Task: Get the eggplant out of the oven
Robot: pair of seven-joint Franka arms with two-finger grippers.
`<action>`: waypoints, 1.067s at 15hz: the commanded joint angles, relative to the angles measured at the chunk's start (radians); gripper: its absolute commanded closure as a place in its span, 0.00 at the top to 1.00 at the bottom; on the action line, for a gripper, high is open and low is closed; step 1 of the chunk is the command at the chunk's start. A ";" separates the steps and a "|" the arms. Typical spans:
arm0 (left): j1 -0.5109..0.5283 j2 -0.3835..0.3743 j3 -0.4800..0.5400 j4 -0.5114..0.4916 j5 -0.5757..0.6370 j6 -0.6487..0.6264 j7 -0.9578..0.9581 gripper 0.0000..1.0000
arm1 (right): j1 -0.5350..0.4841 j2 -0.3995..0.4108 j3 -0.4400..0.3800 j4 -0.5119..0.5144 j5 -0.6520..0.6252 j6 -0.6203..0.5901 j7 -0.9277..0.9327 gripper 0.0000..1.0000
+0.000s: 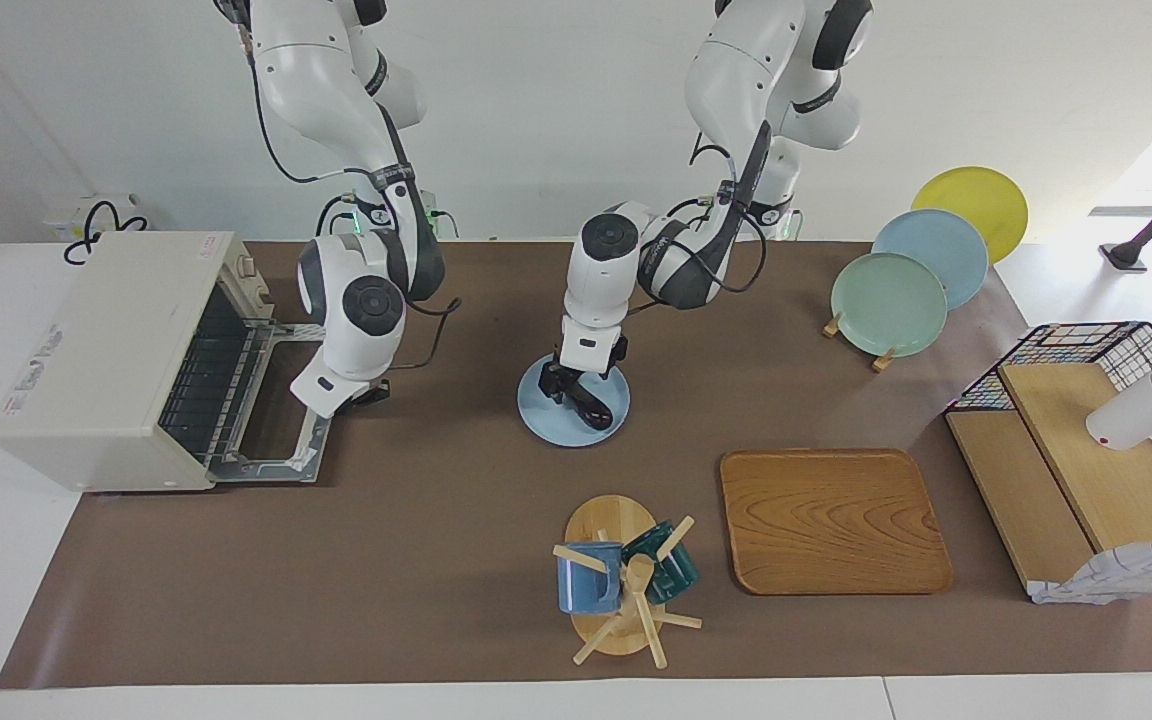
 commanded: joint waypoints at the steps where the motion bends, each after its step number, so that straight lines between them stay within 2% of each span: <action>1: -0.017 0.010 0.019 0.010 0.005 0.029 -0.016 0.94 | -0.096 -0.085 -0.005 0.052 -0.044 -0.078 -0.137 0.00; 5: -0.018 0.010 0.019 0.004 0.006 0.034 -0.042 0.83 | -0.169 -0.161 -0.005 0.052 -0.003 -0.122 -0.252 0.00; 7: -0.017 0.010 0.021 -0.001 0.006 0.035 -0.047 0.70 | -0.197 -0.187 -0.005 0.053 0.000 -0.144 -0.294 0.00; 9: -0.018 0.010 0.030 -0.001 0.006 0.035 -0.052 0.50 | -0.223 -0.205 -0.005 0.053 0.000 -0.159 -0.324 0.00; 11: -0.017 0.010 0.035 0.002 0.030 0.032 -0.049 0.17 | -0.219 -0.241 -0.001 0.074 0.011 -0.213 -0.343 0.00; 12: -0.015 0.010 0.035 0.003 0.043 0.029 -0.049 0.00 | -0.211 -0.248 0.004 0.123 0.076 -0.266 -0.338 0.00; 14: -0.012 0.010 0.035 0.010 0.049 0.020 -0.044 0.00 | -0.212 -0.242 0.004 0.247 0.200 -0.358 -0.340 0.11; 16: -0.006 -0.006 0.035 0.010 0.064 0.018 -0.038 0.00 | -0.212 -0.238 0.004 0.320 0.277 -0.386 -0.341 0.16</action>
